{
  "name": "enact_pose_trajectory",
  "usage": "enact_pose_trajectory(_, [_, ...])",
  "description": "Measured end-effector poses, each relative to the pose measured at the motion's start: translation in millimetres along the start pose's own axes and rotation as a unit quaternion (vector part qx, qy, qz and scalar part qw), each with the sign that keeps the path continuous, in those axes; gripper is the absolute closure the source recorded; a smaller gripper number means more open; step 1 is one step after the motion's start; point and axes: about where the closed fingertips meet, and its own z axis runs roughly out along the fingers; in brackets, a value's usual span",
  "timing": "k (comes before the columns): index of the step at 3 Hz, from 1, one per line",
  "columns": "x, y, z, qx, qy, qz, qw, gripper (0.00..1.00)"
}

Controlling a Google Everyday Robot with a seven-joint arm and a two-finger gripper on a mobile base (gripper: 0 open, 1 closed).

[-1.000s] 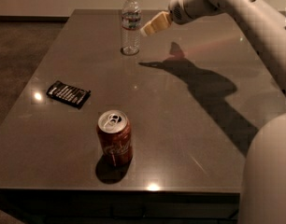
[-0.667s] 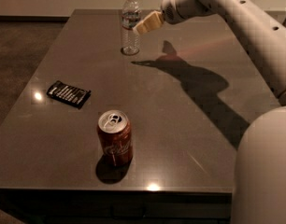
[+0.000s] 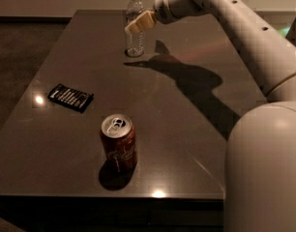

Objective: Move water bottle near rxbar chocolate

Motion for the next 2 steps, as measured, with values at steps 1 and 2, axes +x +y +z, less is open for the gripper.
enact_pose_trajectory(1, [-9.4,8.7,10.9,-0.016,-0.006,-0.001,0.9999,0.10])
enact_pose_trajectory(2, [-16.5,17.5,18.6,-0.031,-0.009,-0.001,0.9995,0.34])
